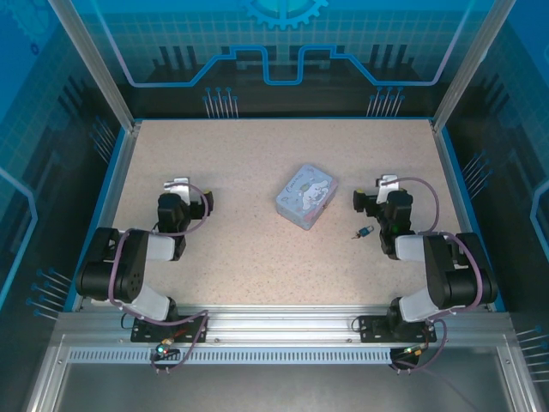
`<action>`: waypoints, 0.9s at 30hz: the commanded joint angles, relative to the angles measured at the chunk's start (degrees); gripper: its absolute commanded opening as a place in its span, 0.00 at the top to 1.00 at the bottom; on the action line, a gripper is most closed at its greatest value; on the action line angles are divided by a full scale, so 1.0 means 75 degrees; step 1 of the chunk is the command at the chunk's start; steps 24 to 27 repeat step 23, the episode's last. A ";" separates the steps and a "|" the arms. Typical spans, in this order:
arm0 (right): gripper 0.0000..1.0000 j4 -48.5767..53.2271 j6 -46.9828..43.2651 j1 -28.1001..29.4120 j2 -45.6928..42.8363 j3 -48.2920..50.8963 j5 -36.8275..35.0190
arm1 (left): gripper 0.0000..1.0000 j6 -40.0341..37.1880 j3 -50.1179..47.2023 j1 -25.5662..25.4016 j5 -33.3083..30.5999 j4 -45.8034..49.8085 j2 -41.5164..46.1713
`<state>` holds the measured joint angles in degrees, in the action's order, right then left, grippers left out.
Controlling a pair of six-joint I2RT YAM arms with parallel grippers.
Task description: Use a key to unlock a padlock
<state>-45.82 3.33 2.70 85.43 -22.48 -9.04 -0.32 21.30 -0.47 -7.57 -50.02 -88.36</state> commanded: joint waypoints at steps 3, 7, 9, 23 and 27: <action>0.00 0.0040 -0.0262 0.0339 0.0093 -0.0151 -0.0540 | 0.01 0.0020 0.0125 -0.0019 0.0350 -0.0175 -0.0048; 0.00 0.0051 -0.0263 0.0332 0.0088 -0.0153 -0.0534 | 0.01 0.0025 0.0131 -0.0019 0.0361 -0.0184 -0.0043; 0.00 0.0051 -0.0250 0.0336 0.0095 -0.0152 -0.0529 | 0.01 0.0027 0.0126 -0.0019 0.0360 -0.0181 -0.0050; 0.00 0.0098 -0.0228 0.0186 0.0071 -0.0155 -0.0143 | 0.01 0.0030 0.0125 -0.0019 0.0364 -0.0178 -0.0049; 0.00 0.0098 -0.0228 0.0186 0.0071 -0.0155 -0.0143 | 0.01 0.0030 0.0125 -0.0019 0.0364 -0.0178 -0.0049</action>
